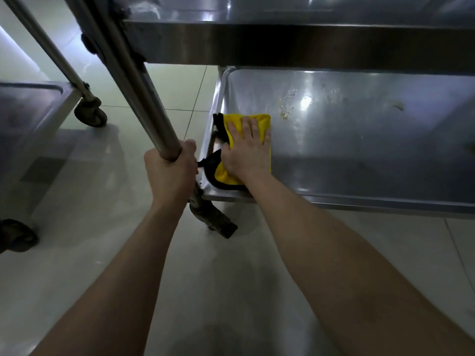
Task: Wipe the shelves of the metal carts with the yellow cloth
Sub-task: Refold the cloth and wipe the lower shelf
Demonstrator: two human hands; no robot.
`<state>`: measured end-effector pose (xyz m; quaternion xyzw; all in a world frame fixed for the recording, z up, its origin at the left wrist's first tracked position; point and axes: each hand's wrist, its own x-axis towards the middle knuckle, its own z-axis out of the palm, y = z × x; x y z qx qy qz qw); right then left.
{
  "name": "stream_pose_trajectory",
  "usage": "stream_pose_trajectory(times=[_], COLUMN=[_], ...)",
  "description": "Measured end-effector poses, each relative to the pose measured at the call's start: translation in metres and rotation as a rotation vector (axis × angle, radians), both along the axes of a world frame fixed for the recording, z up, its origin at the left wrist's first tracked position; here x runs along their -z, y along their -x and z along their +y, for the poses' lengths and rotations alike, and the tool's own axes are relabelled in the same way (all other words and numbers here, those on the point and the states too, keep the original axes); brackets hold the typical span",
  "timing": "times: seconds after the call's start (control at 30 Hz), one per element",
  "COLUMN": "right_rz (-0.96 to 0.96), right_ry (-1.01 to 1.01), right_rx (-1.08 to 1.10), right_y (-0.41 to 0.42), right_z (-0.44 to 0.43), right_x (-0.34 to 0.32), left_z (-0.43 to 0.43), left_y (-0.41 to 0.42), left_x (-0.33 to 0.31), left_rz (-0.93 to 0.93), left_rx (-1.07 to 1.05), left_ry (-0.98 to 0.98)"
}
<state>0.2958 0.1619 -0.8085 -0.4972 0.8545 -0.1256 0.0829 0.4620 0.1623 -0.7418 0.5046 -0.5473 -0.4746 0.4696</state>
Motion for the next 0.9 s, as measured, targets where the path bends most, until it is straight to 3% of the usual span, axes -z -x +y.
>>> stream_pose_trajectory(times=[0.23, 0.37, 0.5, 0.73, 0.9], right_rz=[0.016, 0.009, 0.043, 0.039, 0.037], right_ry=[-0.02, -0.067, -0.04, 0.038, 0.057], right_rx=[0.313, 0.408, 0.411, -0.016, -0.048], right_y=[0.146, 0.172, 0.128, -0.037, -0.034], right_z=[0.134, 0.161, 0.115, -0.006, -0.001], right_x=[0.007, 0.008, 0.004, 0.001, 0.005], left_z=[0.003, 0.005, 0.007, 0.007, 0.007], left_y=[0.002, 0.004, 0.007, 0.007, 0.006], left_x=[-0.005, 0.0, 0.003, 0.0, -0.001], left_rz=[-0.008, 0.024, 0.027, 0.024, 0.009], left_rx=[-0.01, -0.007, -0.055, -0.072, -0.044], left_ry=[-0.03, -0.036, -0.028, -0.042, -0.032])
